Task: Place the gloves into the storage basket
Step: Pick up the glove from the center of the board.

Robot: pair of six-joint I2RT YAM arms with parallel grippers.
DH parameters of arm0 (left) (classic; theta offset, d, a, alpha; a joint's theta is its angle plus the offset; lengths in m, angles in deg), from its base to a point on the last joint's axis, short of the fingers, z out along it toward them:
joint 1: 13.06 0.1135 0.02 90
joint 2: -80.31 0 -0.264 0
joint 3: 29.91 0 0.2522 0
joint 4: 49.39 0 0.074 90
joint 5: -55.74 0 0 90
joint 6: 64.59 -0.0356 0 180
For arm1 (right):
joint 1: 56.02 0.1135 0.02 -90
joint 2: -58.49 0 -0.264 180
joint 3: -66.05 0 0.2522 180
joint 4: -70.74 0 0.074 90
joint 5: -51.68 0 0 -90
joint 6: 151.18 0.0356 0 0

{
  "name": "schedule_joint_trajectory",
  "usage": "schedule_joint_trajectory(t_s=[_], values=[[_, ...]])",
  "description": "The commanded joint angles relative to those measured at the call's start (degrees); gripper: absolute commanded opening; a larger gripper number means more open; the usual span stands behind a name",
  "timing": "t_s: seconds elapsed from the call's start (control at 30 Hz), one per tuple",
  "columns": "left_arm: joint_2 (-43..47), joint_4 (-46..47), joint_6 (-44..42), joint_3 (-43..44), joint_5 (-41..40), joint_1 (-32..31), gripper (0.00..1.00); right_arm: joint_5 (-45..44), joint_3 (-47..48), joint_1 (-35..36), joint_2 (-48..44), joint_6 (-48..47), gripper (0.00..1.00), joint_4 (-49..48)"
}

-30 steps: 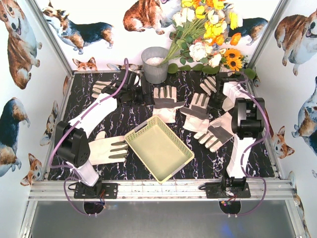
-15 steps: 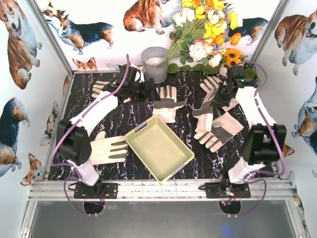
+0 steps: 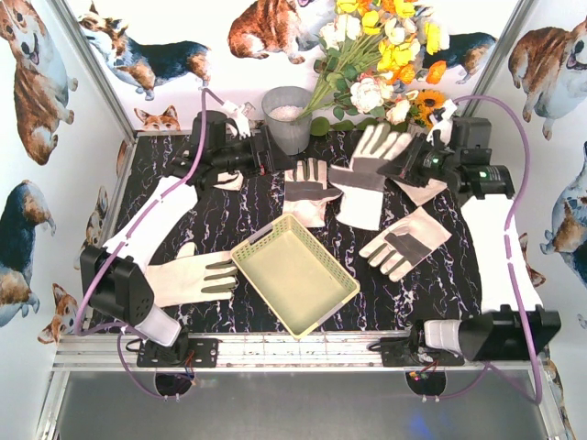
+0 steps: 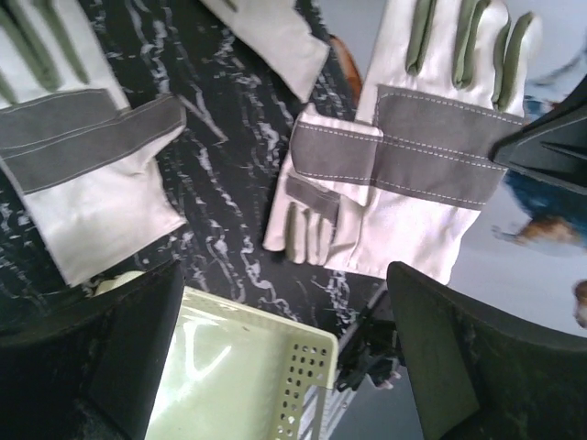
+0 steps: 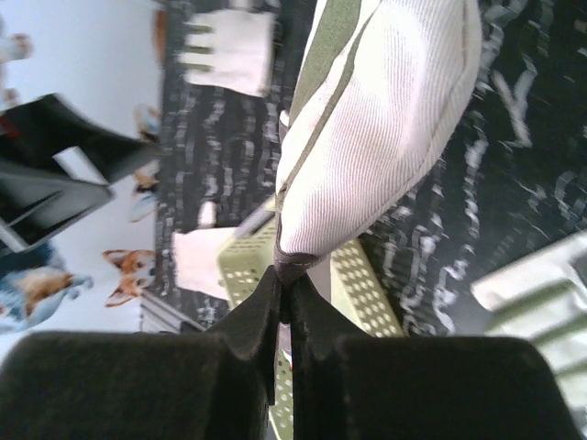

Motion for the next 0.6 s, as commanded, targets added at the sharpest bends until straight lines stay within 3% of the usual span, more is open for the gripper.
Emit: schedule_joint_trajectory(t_s=[0.0, 0.27, 0.57], values=[[1.80, 8.31, 4.30, -1.54, 9.94, 1.07, 0.86, 11.12, -1.97, 0.33, -5.65, 6.83, 0.00, -15.66], [1.63, 20.12, 9.92, -3.36, 20.28, 0.55, 0.89, 16.42, -6.25, 2.01, -8.18, 16.93, 0.00, -31.50], [-0.55, 28.82, 15.60, -3.29, 21.96, -2.03, 0.92, 18.70, -4.90, 6.49, -5.56, 20.78, 0.00, -38.61]])
